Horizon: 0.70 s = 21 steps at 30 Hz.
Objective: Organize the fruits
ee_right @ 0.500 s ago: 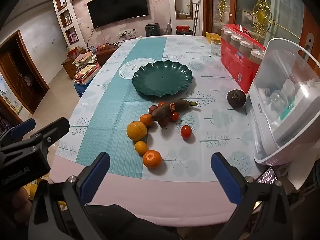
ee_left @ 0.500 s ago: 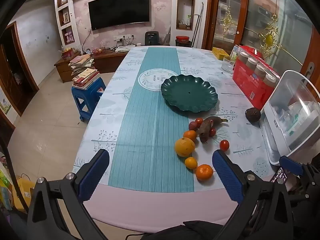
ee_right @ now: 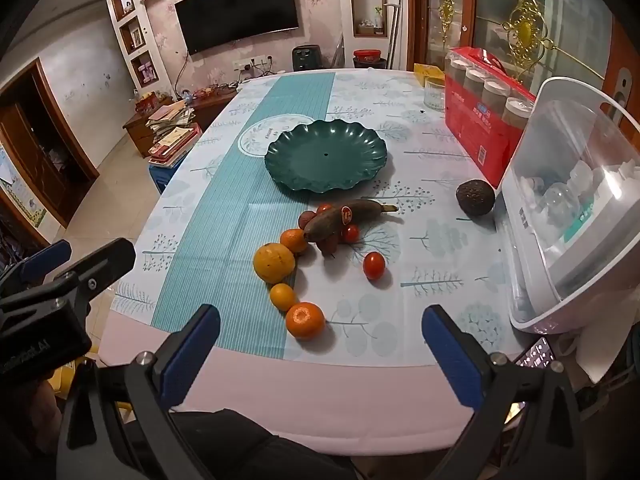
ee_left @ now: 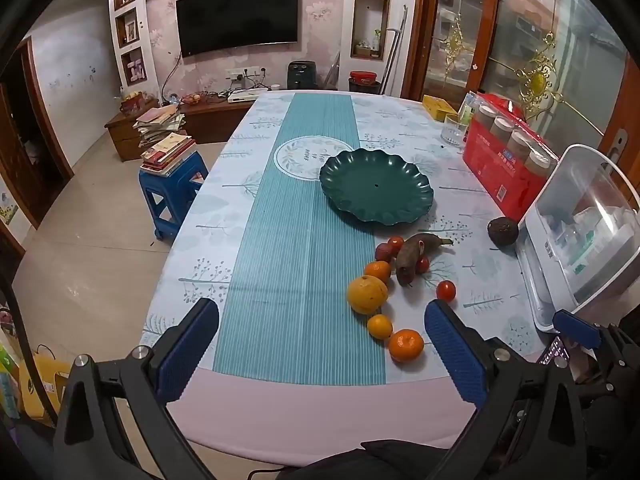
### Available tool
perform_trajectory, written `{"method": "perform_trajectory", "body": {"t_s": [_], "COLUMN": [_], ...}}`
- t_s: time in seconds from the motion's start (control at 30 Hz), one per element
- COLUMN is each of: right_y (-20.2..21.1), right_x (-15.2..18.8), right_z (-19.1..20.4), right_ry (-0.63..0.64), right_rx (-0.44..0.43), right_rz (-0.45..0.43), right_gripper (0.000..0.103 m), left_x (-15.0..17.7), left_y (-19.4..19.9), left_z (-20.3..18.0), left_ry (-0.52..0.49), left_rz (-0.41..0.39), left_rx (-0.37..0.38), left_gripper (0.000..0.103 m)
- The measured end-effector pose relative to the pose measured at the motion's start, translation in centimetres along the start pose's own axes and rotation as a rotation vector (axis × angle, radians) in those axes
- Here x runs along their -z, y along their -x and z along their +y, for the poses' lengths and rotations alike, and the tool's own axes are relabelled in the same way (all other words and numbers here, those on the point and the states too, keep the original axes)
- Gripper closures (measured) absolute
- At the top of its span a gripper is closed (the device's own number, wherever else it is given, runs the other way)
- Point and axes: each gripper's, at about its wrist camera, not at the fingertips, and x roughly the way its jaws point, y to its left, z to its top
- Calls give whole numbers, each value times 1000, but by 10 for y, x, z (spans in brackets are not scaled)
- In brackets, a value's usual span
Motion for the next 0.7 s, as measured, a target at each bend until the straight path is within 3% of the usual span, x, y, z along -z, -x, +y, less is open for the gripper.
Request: {"method": "perform_trajectory", "body": {"t_s": [0.7], "right_y": [0], "right_x": [-4], "right_z": [16], "right_ry": [-38], "right_rx": [29], "right_rz": [-21], "right_gripper": [2], "left_x": [-5], "left_y": [-4], "left_z": [36], "left_ry": [9], "left_rz": [-7], "left_rx": [55], "left_gripper": [1]}}
